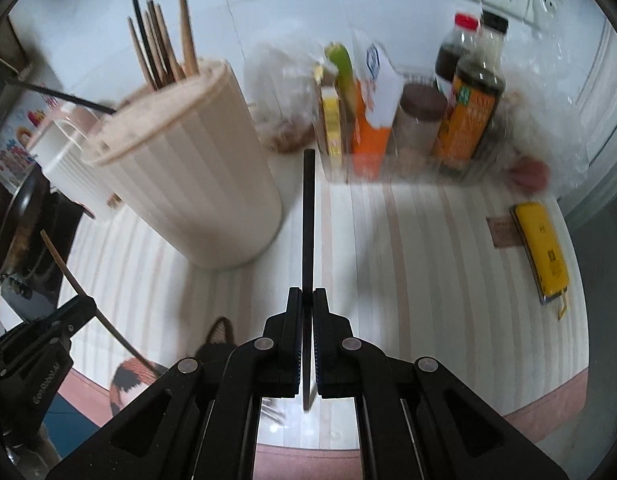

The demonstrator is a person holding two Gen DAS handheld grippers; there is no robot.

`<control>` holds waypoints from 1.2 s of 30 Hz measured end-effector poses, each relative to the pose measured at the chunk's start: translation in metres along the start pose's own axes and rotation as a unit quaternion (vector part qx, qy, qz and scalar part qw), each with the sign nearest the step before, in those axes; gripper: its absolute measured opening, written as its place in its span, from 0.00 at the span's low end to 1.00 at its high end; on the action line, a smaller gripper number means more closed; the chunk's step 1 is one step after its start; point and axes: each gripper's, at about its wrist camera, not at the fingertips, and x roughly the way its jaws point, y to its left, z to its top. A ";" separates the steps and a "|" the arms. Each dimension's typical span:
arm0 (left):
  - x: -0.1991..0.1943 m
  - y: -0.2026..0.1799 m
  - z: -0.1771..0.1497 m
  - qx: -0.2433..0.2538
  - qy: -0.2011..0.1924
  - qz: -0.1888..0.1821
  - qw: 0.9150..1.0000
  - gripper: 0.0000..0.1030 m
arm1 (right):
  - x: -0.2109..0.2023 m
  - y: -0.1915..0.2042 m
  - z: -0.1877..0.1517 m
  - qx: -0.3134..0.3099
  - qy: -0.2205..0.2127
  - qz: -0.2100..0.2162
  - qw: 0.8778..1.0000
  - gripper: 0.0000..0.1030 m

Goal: Organize utensils
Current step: 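Lift both held chopsticks and carry them over the beige holder, then lower both chopsticks into the holder slots and open both tools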

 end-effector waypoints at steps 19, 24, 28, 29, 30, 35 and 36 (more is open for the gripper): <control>-0.079 -0.007 0.047 -0.011 -0.055 -0.051 0.997 0.04 | -0.073 0.013 0.061 -0.011 -0.053 0.053 0.997 0.04; -0.118 -0.019 0.074 0.003 -0.084 -0.081 0.993 0.04 | -0.105 0.012 0.088 -0.021 -0.068 0.073 0.995 0.04; -0.146 -0.025 0.098 0.011 -0.111 -0.099 0.989 0.04 | -0.134 0.014 0.110 -0.032 -0.087 0.084 0.992 0.04; -0.153 -0.026 0.104 0.012 -0.118 -0.102 0.988 0.04 | -0.142 0.014 0.117 -0.032 -0.090 0.091 0.991 0.04; -0.161 -0.026 0.112 0.014 -0.126 -0.105 0.986 0.04 | -0.149 0.014 0.123 -0.032 -0.094 0.098 0.990 0.04; -0.190 -0.021 0.154 0.013 -0.171 -0.099 0.980 0.04 | -0.179 0.014 0.158 -0.026 -0.120 0.123 0.985 0.04; -0.192 -0.019 0.163 0.011 -0.178 -0.094 0.979 0.04 | -0.183 0.015 0.165 -0.023 -0.126 0.128 0.984 0.04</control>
